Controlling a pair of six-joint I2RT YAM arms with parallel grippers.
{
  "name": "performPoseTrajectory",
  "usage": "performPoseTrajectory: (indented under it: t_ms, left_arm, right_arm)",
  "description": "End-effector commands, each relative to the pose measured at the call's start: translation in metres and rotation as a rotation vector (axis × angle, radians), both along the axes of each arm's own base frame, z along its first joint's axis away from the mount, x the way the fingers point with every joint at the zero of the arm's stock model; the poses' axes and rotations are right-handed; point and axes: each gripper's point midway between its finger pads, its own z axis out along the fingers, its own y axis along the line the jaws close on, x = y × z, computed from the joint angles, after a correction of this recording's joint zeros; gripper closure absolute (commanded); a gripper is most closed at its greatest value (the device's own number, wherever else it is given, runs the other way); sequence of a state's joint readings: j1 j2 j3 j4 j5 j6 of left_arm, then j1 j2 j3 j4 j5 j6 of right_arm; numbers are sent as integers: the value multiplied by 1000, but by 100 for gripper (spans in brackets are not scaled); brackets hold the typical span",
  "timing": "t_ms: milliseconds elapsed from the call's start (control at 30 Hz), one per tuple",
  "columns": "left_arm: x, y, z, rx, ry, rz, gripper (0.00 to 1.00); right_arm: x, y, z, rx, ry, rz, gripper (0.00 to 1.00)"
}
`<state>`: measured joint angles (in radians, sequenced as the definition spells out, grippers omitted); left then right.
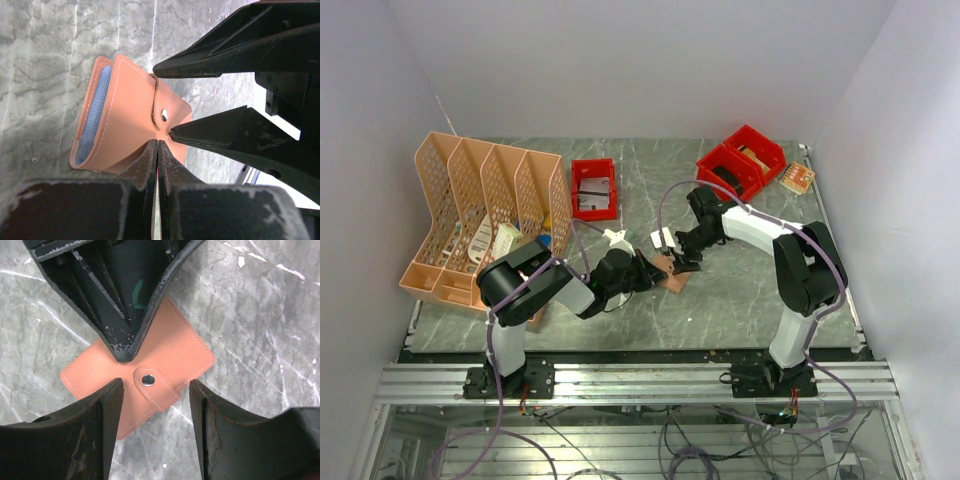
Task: Put the credit cards into the card holder
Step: Open the card holder at the center of the board.
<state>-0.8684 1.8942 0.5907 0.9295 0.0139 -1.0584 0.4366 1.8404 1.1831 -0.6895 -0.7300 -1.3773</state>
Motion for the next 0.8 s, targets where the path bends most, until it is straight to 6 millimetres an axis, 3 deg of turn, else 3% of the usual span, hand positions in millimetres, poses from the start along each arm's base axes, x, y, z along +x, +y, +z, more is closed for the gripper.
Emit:
performPoseTrajectory:
  t_ms: [0,167,333,567,767]
  left_arm:
    - [-29,34,-72,244,137,-39,93]
    - [-30,31,-72,236,137,-55,93]
    - [-30,30,-72,239,138,-68,93]
    - [-29,31,-74,233,143,-71,93]
    - [-28,32,-74,229,146,-72,93]
  right_arm:
    - [7,1,3,12,-84,124,44]
    - [13,4,-6,-33,-41,192,46]
    - [5,-5,-27,-132,57,264,62]
    - [-5,-13,-39,-187,69,313,55]
    - [-10,-16,-48,-250,109,338,62]
